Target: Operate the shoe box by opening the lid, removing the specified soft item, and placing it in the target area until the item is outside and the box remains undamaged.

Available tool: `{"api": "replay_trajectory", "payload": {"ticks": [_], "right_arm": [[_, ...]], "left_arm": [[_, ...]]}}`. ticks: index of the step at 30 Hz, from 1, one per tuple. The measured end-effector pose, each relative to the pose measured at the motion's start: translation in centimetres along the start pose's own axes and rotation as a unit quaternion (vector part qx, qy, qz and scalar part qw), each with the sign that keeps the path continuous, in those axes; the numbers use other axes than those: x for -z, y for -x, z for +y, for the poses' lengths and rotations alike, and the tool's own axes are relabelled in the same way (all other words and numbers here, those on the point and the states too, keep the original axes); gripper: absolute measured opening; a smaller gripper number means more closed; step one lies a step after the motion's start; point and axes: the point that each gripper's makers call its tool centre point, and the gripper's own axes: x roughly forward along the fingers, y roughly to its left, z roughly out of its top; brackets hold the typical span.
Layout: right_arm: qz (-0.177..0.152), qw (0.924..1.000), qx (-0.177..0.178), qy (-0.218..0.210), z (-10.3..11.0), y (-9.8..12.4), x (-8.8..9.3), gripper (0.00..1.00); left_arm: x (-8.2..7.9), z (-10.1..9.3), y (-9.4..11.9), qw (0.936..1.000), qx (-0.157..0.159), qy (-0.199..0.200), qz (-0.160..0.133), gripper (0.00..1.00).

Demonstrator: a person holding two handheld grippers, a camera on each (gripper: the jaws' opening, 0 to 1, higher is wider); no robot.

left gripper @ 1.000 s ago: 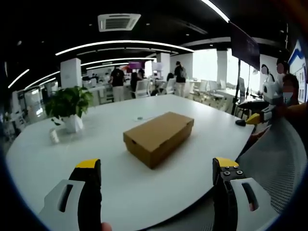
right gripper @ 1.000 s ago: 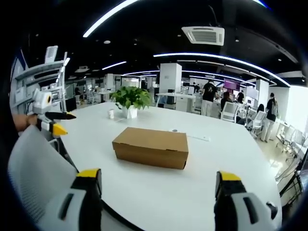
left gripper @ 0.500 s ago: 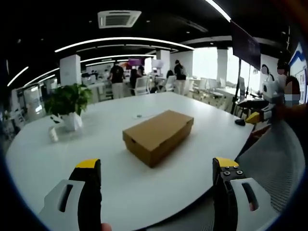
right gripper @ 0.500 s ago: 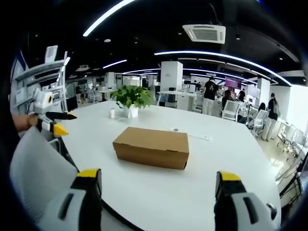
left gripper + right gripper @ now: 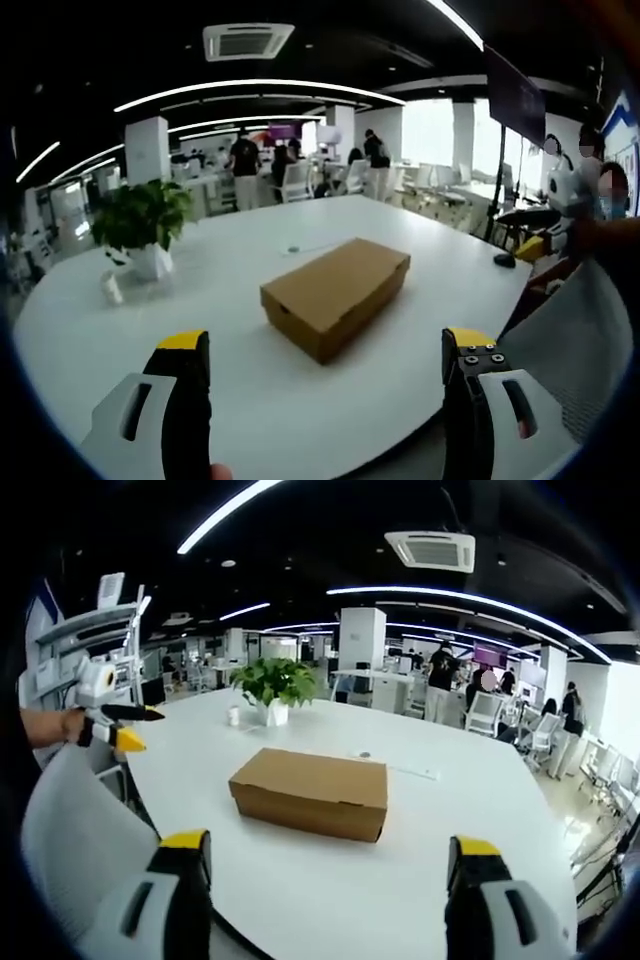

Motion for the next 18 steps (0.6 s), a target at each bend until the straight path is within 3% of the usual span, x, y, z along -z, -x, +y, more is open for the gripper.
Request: {"api": "replay_trajectory", "payload": {"ticks": [8,18], "right_arm": [[0.003,1.0000,-0.003,0.004,-1.0,-0.8,-0.3,0.99],[0.001,0.9998,-0.003,0.018,-2.4,-1.9,-0.5,0.99]], "left_arm": [[-0.1,0.3,-1.5,1.0000,0.005,0.000,0.008,0.99],[-1.0,0.5,-3.7,0.9998,0.013,0.013,-0.002,0.99]]}}
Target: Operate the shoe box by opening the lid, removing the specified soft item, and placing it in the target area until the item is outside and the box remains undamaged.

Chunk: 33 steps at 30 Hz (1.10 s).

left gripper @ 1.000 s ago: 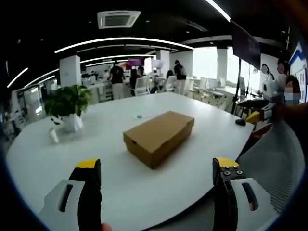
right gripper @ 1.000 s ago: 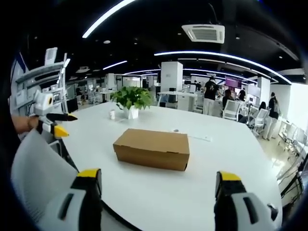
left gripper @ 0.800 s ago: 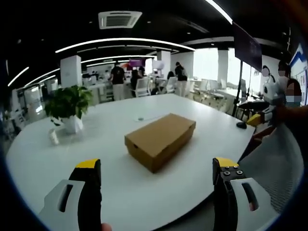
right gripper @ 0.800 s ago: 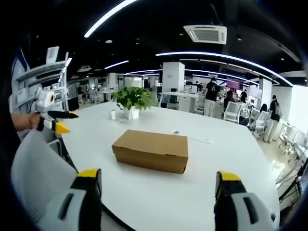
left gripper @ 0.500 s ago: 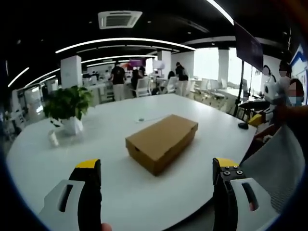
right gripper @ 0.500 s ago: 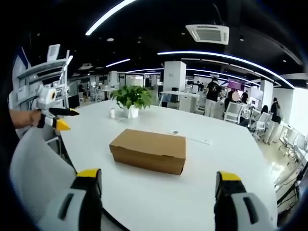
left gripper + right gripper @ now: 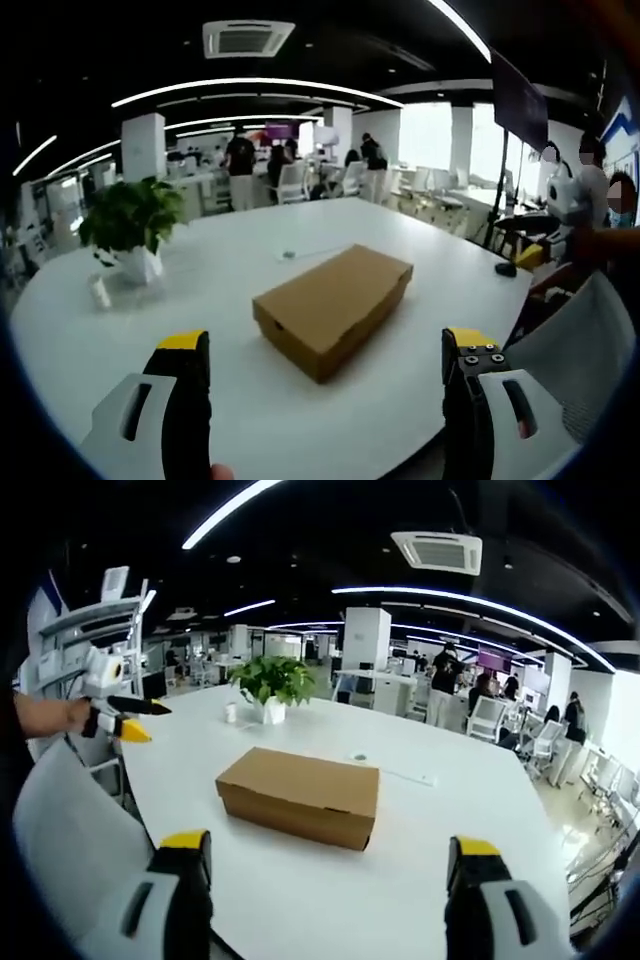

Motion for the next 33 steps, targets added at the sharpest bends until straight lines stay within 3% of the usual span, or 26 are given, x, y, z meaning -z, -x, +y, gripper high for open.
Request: {"api": "replay_trajectory", "payload": {"ticks": [5,14,21,33], "right_arm": [[0.004,1.0000,0.004,0.001,-1.0,-0.2,0.3,0.99],[0.006,1.0000,-0.003,-0.005,-1.7,-1.0,0.5,0.99],[0.008,0.9999,-0.007,-0.006,-2.6,-1.8,0.7,0.98],[0.004,0.9996,-0.020,0.019,-3.6,-3.3,0.6,0.94]], "left_arm": [[0.5,-0.1,-1.2,0.9999,0.002,-0.001,0.010,0.99],[-0.1,-0.5,-2.9,0.9998,0.016,0.005,0.008,0.99],[0.5,0.0,-4.2,0.9998,0.013,0.009,0.015,0.98],[1.8,-0.7,-6.2,0.9990,0.018,0.003,0.041,0.98]]}}
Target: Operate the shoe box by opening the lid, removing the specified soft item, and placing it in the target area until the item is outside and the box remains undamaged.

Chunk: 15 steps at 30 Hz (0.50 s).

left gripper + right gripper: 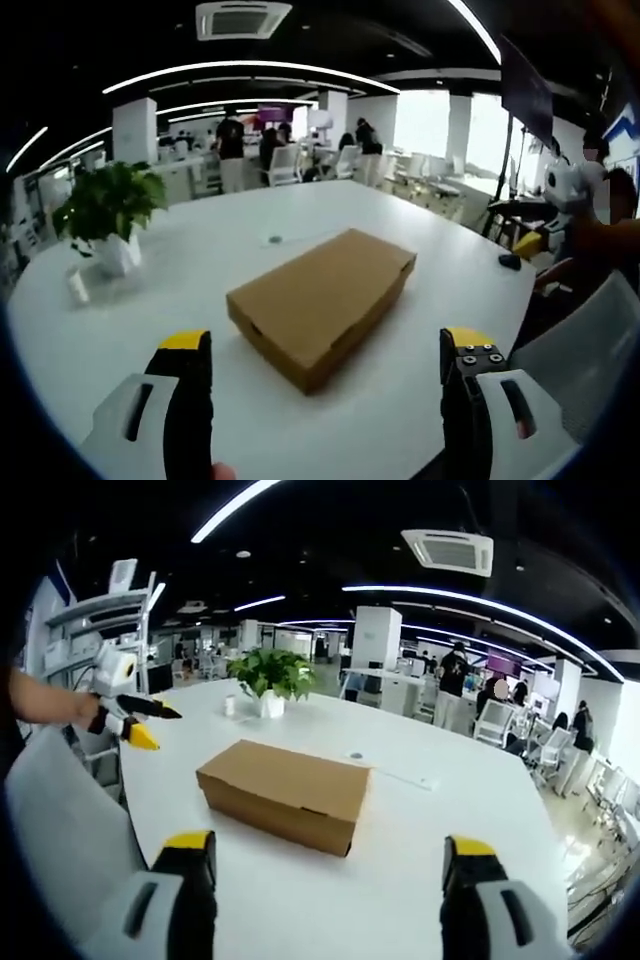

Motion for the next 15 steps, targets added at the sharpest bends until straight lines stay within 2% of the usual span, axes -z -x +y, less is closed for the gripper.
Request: {"api": "replay_trajectory", "payload": {"ticks": [10,15], "right_arm": [[0.002,0.9994,-0.029,0.020,-0.1,-2.4,0.2,0.90],[0.011,0.9981,-0.043,0.044,0.3,-3.7,0.7,0.89]], "left_arm": [[0.7,0.5,-1.8,0.9997,-0.001,0.006,0.022,0.97],[0.3,0.7,-2.6,0.9997,-0.005,0.022,0.013,0.94]]}}
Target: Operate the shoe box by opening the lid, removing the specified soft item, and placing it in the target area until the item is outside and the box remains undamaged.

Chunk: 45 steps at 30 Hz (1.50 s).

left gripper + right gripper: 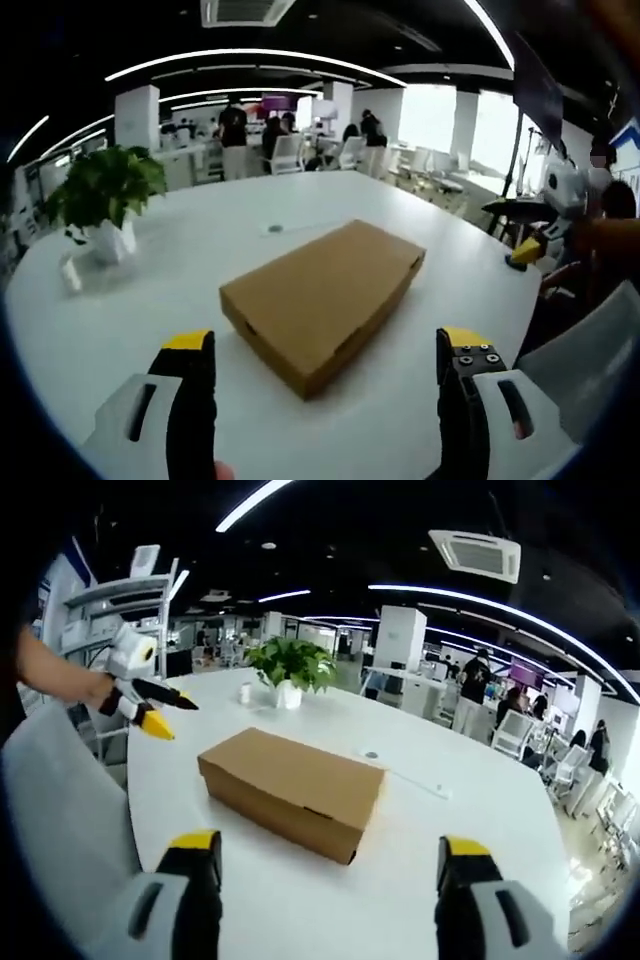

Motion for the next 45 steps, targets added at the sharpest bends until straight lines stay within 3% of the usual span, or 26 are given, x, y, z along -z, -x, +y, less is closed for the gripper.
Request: {"api": "replay_trajectory", "payload": {"ticks": [8,18,25,28,31,39,45], "right_arm": [[0.010,0.9995,-0.025,0.013,0.4,-2.1,0.4,0.87],[0.010,0.9985,-0.054,0.006,0.5,-4.7,0.9,0.83],[0.022,0.9986,-0.040,0.025,-0.3,-6.1,1.7,0.82],[0.034,0.9979,-0.041,0.036,-0.5,-6.8,2.4,0.82],[0.049,0.9972,-0.050,0.027,-0.4,-7.5,3.2,0.82],[0.063,0.9959,-0.059,0.026,-0.5,-9.1,4.1,0.83],[0.059,0.9966,-0.057,0.014,-1.5,-10.2,3.7,0.83]], "left_arm": [[0.6,0.5,-1.6,0.9997,-0.009,0.023,0.007,0.95],[1.8,0.6,-3.6,0.9996,-0.018,0.009,0.019,0.95],[2.6,1.2,-4.7,0.9988,-0.042,0.019,0.017,0.96],[3.1,1.4,-4.9,0.9983,-0.054,0.000,0.020,0.96],[3.6,1.6,-5.3,0.9984,-0.046,-0.008,0.031,0.95],[5.1,1.8,-5.8,0.9978,-0.045,0.024,0.043,0.93],[5.0,2.4,-6.1,0.9975,-0.049,0.035,0.037,0.91]]}}
